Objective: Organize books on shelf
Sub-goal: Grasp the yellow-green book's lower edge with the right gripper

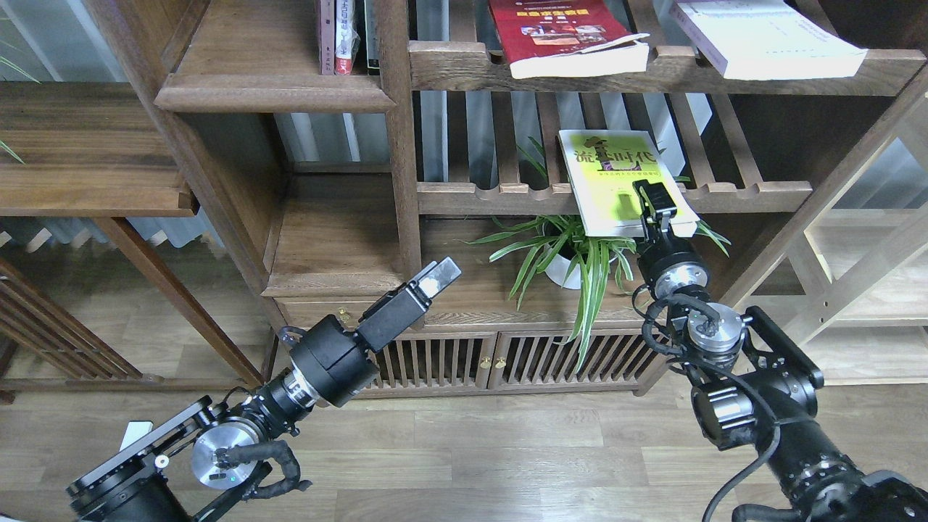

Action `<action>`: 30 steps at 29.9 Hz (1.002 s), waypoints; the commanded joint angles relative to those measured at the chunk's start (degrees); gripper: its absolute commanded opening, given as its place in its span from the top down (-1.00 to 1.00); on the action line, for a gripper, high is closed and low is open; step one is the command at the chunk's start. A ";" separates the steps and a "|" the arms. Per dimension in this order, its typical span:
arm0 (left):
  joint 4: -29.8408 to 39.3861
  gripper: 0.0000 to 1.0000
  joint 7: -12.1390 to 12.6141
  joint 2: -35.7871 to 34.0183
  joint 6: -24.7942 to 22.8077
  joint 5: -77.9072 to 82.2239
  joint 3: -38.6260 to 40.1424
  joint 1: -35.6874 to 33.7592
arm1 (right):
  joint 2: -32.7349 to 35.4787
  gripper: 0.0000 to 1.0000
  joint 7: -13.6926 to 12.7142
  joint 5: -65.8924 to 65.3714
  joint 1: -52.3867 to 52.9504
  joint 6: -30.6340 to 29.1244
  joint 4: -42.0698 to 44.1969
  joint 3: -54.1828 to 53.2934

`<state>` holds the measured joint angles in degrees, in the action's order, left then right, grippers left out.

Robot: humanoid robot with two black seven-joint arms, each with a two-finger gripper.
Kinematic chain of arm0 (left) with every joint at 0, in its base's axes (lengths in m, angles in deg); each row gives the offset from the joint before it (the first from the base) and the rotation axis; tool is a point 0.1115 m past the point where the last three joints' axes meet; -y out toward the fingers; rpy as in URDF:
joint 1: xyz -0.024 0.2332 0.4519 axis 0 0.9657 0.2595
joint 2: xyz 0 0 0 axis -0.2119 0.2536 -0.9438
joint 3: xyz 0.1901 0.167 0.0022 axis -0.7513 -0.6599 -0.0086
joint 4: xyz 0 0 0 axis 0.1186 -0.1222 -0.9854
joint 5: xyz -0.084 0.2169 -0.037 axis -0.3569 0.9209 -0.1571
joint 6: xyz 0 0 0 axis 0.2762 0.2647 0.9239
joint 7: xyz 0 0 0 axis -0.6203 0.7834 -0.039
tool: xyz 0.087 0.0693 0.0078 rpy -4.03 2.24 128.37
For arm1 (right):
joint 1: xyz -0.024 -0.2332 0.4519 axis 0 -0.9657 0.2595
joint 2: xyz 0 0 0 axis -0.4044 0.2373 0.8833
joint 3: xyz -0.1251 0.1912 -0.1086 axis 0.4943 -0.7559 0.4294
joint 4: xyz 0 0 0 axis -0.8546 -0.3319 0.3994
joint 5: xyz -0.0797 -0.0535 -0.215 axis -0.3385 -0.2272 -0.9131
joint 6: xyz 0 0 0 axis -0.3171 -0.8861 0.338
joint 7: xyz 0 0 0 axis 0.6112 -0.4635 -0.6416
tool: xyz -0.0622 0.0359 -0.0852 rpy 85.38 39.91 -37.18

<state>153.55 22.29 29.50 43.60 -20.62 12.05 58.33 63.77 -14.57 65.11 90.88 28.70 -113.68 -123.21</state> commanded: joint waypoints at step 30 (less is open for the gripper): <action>-1.14 -0.99 0.00 0.77 0.00 0.00 0.09 0.37 | 0.20 0.93 -0.01 0.14 0.94 0.18 0.70 -0.13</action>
<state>152.42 22.46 30.33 43.60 -20.62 12.15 58.75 63.94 -14.58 65.18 91.70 29.15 -112.81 -123.30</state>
